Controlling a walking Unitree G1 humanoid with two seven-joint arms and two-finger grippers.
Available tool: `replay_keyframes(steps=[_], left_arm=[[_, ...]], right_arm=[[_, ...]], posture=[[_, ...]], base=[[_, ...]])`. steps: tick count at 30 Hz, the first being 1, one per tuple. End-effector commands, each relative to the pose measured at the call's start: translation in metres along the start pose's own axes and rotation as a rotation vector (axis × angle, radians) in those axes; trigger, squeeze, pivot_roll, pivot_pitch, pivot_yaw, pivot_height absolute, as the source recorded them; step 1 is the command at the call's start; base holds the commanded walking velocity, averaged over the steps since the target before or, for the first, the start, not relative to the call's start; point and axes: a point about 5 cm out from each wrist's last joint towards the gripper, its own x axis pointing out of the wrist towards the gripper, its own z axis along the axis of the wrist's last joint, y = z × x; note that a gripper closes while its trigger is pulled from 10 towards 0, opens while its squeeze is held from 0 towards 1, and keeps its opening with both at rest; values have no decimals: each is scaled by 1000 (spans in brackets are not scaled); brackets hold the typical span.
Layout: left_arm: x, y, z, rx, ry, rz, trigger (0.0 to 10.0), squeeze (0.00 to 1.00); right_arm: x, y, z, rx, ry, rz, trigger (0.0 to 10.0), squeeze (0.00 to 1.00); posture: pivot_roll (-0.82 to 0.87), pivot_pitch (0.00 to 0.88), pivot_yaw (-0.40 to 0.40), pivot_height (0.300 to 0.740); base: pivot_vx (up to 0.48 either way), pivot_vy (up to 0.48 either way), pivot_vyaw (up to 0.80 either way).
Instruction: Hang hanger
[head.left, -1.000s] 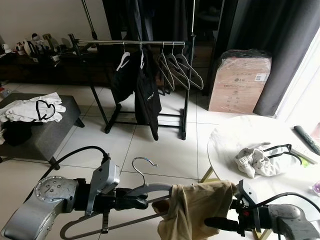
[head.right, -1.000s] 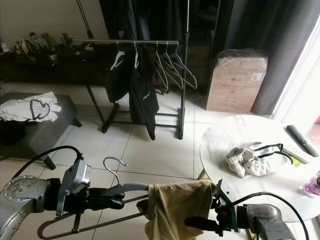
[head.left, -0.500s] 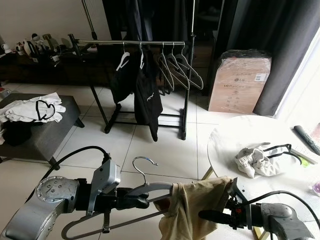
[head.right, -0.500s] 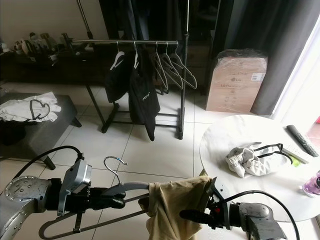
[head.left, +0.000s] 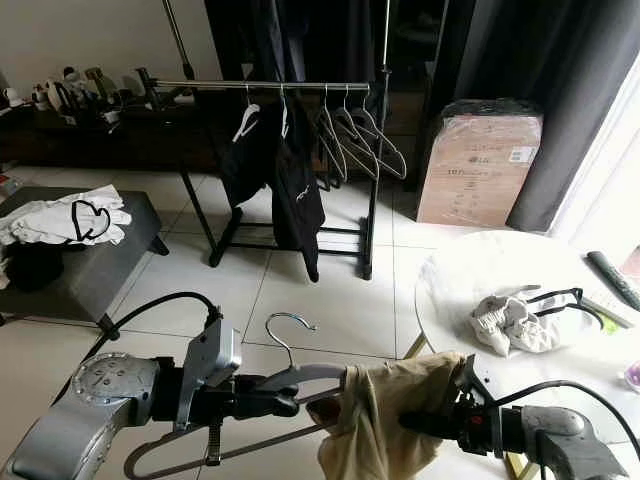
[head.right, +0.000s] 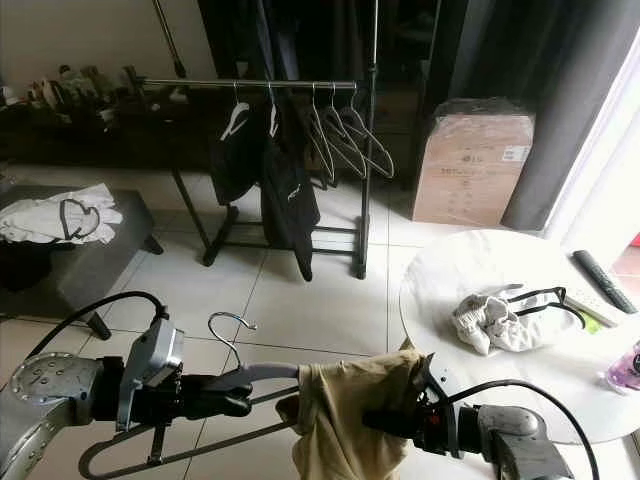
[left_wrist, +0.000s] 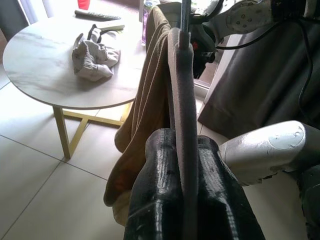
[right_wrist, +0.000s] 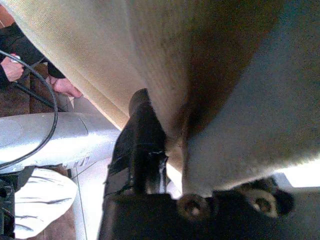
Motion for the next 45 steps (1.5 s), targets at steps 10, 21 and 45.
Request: replay_keyframes(steps=[10, 21, 45], left_arm=[[3, 0, 10, 44, -30, -18, 0, 0], [4, 0, 8, 40, -24, -19, 0, 0], [-52, 8, -28, 0, 248, 181, 0, 0]], right_arm=[[-3, -4, 6, 18, -30, -33, 0, 0], [-9, -10, 14, 53, -94, -86, 0, 0], [-72, -40, 9, 51, -106, -433, 0, 0]], posture=[[-62, 72, 18, 740], [-64, 78, 16, 740], [-64, 63, 20, 740]], base=[[0, 0, 0], [0, 0, 0], [0, 0, 0]])
